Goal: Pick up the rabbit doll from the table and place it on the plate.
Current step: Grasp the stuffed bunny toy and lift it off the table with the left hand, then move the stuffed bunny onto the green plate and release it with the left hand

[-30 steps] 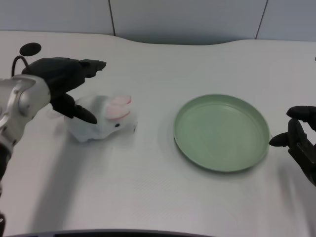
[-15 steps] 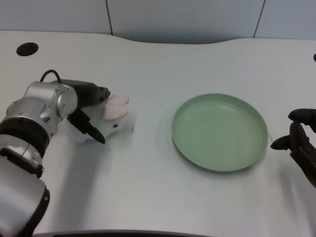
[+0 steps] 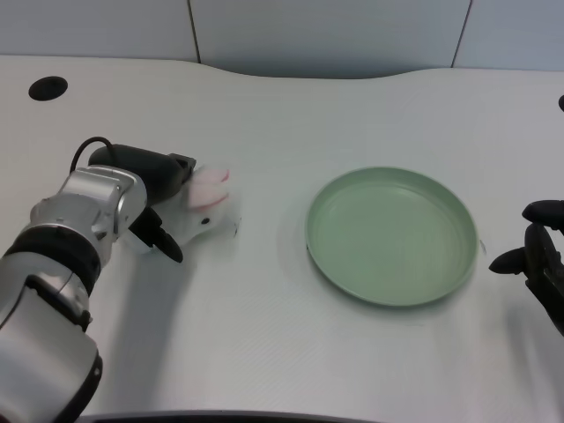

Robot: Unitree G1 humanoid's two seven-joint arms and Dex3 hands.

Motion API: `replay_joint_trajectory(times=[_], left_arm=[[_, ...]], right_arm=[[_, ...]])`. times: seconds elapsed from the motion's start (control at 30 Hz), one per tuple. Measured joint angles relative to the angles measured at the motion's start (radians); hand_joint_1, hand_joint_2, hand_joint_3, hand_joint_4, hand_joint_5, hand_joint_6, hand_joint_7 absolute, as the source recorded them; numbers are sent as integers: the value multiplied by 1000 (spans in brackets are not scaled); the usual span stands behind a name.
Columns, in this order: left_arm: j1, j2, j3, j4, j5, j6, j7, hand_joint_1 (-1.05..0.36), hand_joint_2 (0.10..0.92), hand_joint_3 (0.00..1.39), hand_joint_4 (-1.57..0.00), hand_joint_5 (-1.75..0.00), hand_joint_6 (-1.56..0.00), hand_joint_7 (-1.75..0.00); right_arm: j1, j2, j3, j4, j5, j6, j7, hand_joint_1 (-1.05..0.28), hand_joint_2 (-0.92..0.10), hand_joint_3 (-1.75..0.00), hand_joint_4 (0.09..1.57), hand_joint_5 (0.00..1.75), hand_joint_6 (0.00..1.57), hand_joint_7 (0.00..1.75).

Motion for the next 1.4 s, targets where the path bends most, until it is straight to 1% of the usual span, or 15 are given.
replay_joint_trajectory(times=[0.03,0.23,0.33,0.43,0.47,0.53,0.57,0.67,0.8,0.87,0.9,1.0,1.27,1.37,1.4], left_arm=[[10,0,-13,2,11,-4,42,-781,816,3,-206,-81,-191,-49],[53,2,-57,12,53,-24,231,-492,810,3,-480,-232,-558,-80],[60,7,-63,17,55,-33,272,-389,813,1,-323,-792,-695,-92],[68,12,-61,18,51,-62,300,-332,816,1,-286,-1008,-741,-139],[69,12,-61,19,51,-68,311,-278,844,3,-309,-1244,-609,-575],[70,16,-61,19,52,-82,344,-231,871,3,-355,-1439,-441,-1074],[72,17,-63,20,54,-85,366,-234,887,6,-424,-1540,-425,-1239],[77,18,-70,23,65,-86,406,-265,873,2,-525,-1675,-490,-1325],[77,15,-61,25,61,-78,405,-284,850,1,-631,-1742,-669,-1085],[77,14,-47,25,44,-78,397,-247,900,9,-714,-1745,-684,-1143],[77,13,-40,25,36,-78,390,-230,911,52,-730,-1746,-606,-1383],[77,11,-9,25,8,-81,379,-180,920,75,-748,-1746,-518,-1691],[47,4,124,16,-117,-115,365,-85,890,74,-765,-1746,-528,-1746],[16,-2,184,-2,-173,-146,366,-82,892,69,-771,-1746,-529,-1746],[5,-6,194,-6,-186,-155,366,-124,898,53,-710,-1746,-547,-1590]], right_arm=[[2,0,-1,-9,0,2,0,-318,-921,-681,264,1746,117,1701],[16,0,-2,-28,1,14,-3,-326,-921,-670,287,1746,130,1698],[24,0,-4,-32,2,20,-4,-327,-921,-664,295,1746,134,1697],[30,0,-3,-43,0,22,-7,-326,-921,-666,298,1746,138,1697],[30,0,-3,-48,0,23,-8,-327,-921,-659,294,1746,142,1691],[30,0,-2,-56,0,28,-13,-326,-921,-656,293,1746,146,1687],[31,0,-2,-59,-1,29,-17,-325,-921,-656,295,1746,147,1685],[33,3,0,-63,-4,29,-22,-322,-921,-659,300,1746,148,1686],[33,6,3,-63,-5,29,-25,-323,-921,-662,305,1746,151,1690],[33,7,3,-63,-5,29,-24,-319,-921,-662,303,1746,151,1694],[33,7,3,-62,-5,29,-23,-318,-921,-663,304,1746,151,1696],[33,7,3,-62,-1,29,-19,-323,-921,-660,303,1746,145,1702],[31,2,-2,-45,1,29,-6,-305,-921,-676,282,1746,129,1698],[25,2,-8,-43,11,32,-6,-300,-921,-668,281,1746,127,1695],[23,2,-8,-43,11,32,-7,-304,-921,-660,281,1746,128,1695]])
